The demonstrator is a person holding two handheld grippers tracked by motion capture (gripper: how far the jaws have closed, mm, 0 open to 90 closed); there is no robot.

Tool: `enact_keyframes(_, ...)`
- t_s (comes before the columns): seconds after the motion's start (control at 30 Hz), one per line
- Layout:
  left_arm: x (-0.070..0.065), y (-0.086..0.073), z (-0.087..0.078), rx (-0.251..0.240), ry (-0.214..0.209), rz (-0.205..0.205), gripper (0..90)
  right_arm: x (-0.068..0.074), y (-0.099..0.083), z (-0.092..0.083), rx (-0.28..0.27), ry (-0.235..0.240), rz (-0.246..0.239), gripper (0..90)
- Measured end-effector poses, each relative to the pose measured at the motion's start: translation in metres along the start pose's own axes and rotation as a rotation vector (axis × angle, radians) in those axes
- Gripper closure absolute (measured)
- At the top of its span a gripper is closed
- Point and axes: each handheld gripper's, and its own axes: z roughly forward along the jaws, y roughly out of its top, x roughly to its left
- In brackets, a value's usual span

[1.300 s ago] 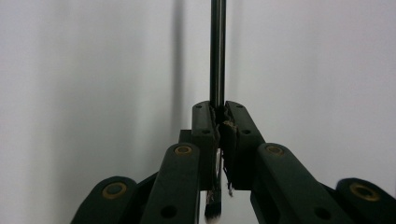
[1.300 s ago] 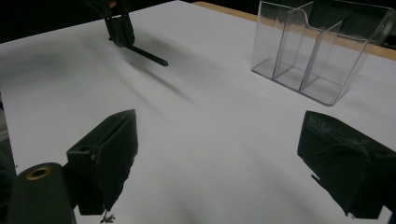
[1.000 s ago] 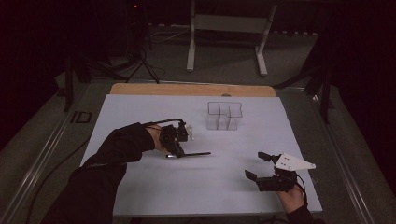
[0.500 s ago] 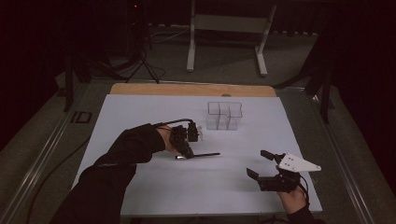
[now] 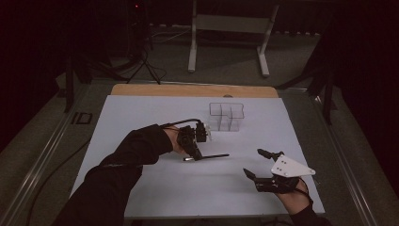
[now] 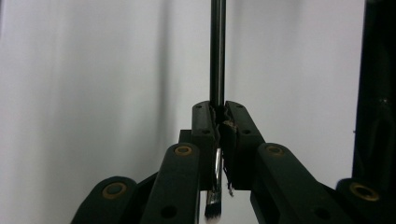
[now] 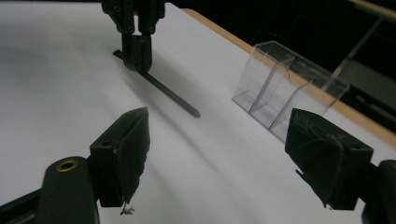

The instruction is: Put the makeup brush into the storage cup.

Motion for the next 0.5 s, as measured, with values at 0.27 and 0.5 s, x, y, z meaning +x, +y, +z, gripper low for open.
enact_keyframes(0.27, 0.002, 0.008, 0.000, 0.021, -0.006, -0.025, 84.9, 0.009, 0.021, 0.006, 0.038, -0.008, -0.181, 33.4)
enact_keyframes(0.5, 0.001, 0.015, 0.005, 0.066, -0.003, -0.048, 84.9, 0.024, 0.028, 0.021, 0.122, -0.010, -0.359, 47.9)
